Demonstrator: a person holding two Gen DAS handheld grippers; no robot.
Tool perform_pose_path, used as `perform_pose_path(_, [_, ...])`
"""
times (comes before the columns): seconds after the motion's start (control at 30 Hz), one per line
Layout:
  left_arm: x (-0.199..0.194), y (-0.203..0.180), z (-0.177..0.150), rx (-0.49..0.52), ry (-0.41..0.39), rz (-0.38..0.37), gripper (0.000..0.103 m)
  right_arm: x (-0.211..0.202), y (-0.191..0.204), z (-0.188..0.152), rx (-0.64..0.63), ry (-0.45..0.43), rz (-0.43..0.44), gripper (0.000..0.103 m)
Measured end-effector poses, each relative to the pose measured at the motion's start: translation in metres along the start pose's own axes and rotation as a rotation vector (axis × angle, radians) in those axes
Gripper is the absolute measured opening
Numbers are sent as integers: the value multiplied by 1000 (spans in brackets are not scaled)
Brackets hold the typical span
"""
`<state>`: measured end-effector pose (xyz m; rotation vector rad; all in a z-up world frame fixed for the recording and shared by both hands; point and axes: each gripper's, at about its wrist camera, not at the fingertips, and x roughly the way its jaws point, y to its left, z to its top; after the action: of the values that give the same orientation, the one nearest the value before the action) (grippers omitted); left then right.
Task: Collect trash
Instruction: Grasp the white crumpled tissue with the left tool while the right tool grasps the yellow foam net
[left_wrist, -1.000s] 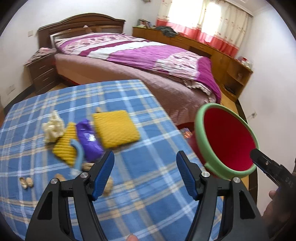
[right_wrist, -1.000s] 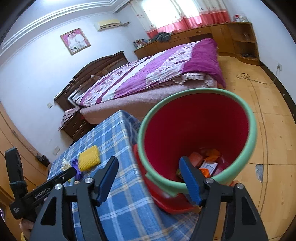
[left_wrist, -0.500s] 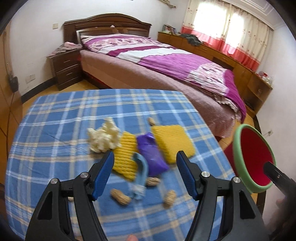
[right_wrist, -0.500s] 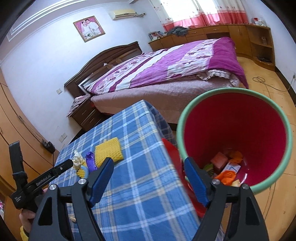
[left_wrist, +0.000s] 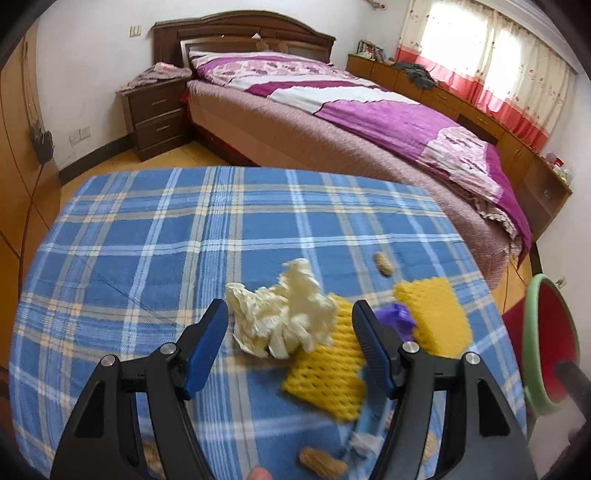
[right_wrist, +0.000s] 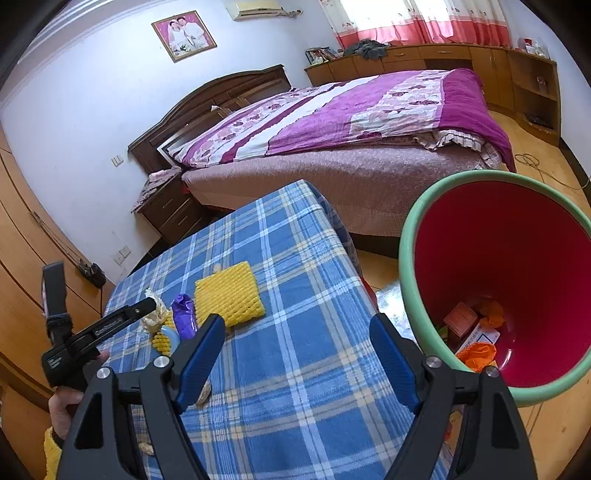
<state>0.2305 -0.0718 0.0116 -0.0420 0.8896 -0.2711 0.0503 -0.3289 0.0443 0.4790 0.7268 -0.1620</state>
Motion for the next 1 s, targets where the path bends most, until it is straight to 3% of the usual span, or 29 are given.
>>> perform_pose_path(0.27, [21, 18, -1, -43, 17, 29, 69, 24, 13, 8, -30, 29, -17, 82])
perform_pose_path(0.5, [23, 32, -9, -112, 5, -26, 69, 54, 30, 8, -60, 79, 2, 82])
perform_pose_path(0.83, [20, 38, -11, -133, -14, -32, 48, 89, 59, 5, -122, 128, 13, 82])
perform_pose_path(1.0, [19, 39, -12, -138, -15, -41, 47, 108, 73, 2, -154, 158, 13, 82])
